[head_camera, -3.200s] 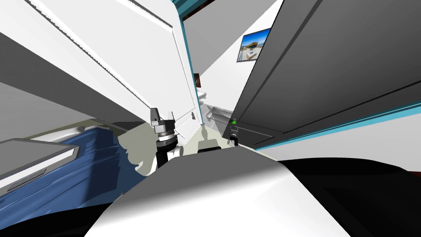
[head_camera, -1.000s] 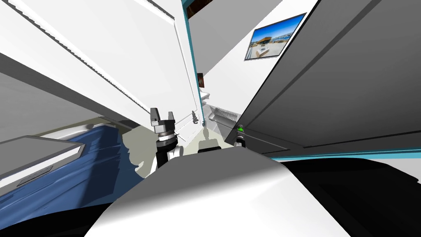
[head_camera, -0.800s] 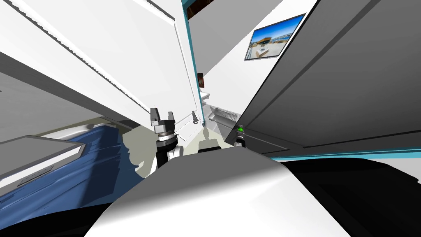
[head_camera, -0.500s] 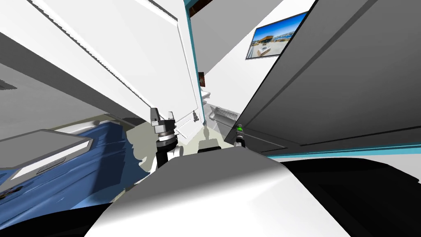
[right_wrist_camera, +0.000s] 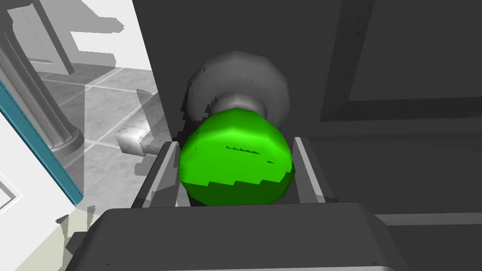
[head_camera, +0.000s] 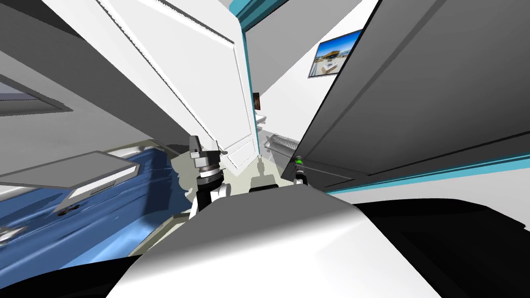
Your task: Pull the door open
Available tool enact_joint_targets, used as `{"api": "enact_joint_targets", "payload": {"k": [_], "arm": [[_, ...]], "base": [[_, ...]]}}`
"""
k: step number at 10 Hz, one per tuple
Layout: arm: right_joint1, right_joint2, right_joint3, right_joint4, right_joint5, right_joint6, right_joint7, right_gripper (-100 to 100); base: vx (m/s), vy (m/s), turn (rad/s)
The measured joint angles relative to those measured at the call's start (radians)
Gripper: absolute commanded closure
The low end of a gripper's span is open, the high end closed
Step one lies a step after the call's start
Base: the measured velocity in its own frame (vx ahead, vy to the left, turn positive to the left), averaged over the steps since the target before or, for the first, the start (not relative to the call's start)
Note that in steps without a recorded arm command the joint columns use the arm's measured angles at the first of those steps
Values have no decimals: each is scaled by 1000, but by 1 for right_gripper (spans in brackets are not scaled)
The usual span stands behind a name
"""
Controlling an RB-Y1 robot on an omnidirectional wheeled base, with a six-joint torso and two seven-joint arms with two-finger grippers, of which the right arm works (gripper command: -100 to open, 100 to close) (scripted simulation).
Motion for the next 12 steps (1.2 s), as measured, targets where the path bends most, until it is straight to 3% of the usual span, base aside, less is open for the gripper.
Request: {"api": "enact_joint_targets", "payload": {"k": [3, 8, 10, 12], "arm": [[4, -1, 22, -7, 12, 4, -13, 100], [19, -33, 79, -22, 43, -6, -68, 100], [37, -47, 106, -47, 57, -1, -89, 100], [35, -50, 123, -35, 67, -10, -106, 100]], "base": [[-140, -8, 57], [-241, -20, 92], [-228, -21, 82], [-133, -18, 62]]}}
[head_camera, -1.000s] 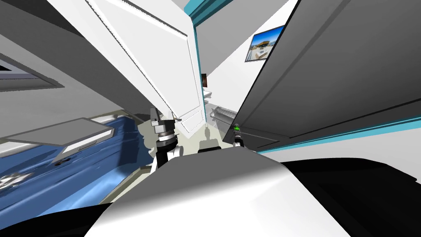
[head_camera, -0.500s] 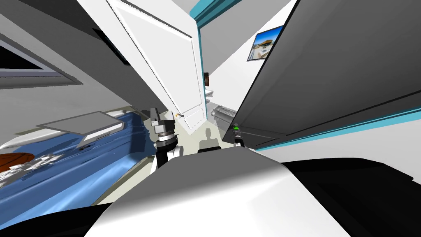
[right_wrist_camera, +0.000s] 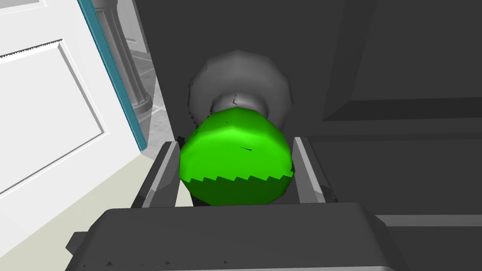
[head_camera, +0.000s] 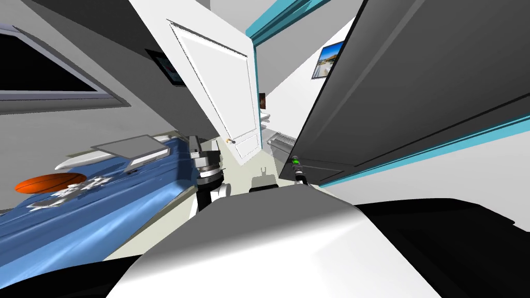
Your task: Pull the door open
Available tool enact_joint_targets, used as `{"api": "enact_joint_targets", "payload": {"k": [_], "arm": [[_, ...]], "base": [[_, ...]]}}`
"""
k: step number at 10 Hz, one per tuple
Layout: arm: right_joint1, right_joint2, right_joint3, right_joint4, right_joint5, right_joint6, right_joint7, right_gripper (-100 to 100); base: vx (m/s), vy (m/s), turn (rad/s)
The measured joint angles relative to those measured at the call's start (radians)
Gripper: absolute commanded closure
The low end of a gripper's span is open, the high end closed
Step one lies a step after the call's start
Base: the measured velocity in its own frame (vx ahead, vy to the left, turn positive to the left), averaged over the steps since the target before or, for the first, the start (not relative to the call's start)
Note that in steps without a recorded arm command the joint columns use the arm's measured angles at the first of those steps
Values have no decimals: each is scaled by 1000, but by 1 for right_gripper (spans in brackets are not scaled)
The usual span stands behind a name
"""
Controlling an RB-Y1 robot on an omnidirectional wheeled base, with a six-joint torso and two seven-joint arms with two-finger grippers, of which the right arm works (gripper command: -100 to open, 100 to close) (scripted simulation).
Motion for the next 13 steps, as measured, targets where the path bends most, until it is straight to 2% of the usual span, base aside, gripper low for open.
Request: {"api": "enact_joint_targets", "payload": {"k": [2, 7, 8, 13], "arm": [[5, -17, 20, -3, 11, -13, -23, 100], [47, -65, 83, -34, 44, -39, -88, 100], [51, -63, 87, -33, 45, -37, -90, 100], [85, -107, 133, -47, 70, -85, -143, 100]], "base": [[-243, -21, 98], [-215, -17, 71], [-132, -17, 80], [-209, -50, 104]]}}
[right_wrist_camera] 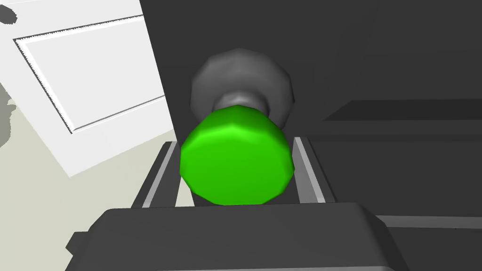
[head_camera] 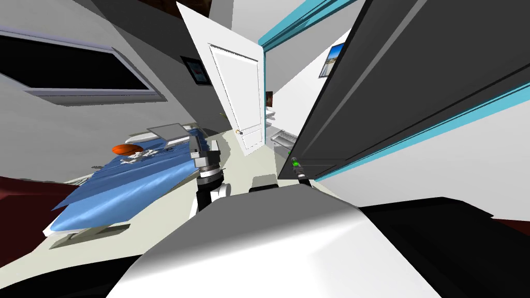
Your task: Pull the door open
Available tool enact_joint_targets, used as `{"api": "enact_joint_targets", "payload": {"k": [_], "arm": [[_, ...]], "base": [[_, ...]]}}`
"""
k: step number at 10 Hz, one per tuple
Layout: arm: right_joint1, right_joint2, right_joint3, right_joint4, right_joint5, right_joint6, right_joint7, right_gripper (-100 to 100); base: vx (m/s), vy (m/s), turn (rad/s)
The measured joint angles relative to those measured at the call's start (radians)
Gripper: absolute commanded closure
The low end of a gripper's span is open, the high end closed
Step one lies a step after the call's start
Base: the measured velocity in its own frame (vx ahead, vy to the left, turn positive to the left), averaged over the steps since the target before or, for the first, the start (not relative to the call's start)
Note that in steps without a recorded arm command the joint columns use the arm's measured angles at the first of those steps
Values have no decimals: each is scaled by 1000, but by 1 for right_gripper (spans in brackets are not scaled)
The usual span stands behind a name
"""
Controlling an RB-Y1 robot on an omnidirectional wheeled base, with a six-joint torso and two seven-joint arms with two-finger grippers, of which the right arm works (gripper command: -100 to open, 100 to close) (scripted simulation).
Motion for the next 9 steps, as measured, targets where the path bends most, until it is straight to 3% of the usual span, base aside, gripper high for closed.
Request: {"api": "enact_joint_targets", "payload": {"k": [3, 5, 9], "arm": [[24, -26, 33, -3, 18, -33, -33, 100], [35, -30, 40, -6, 22, -37, -40, 100], [51, -55, 63, 5, 41, -87, -74, 100]], "base": [[-160, -37, 65], [-156, -47, 122], [-207, -59, 123]]}}
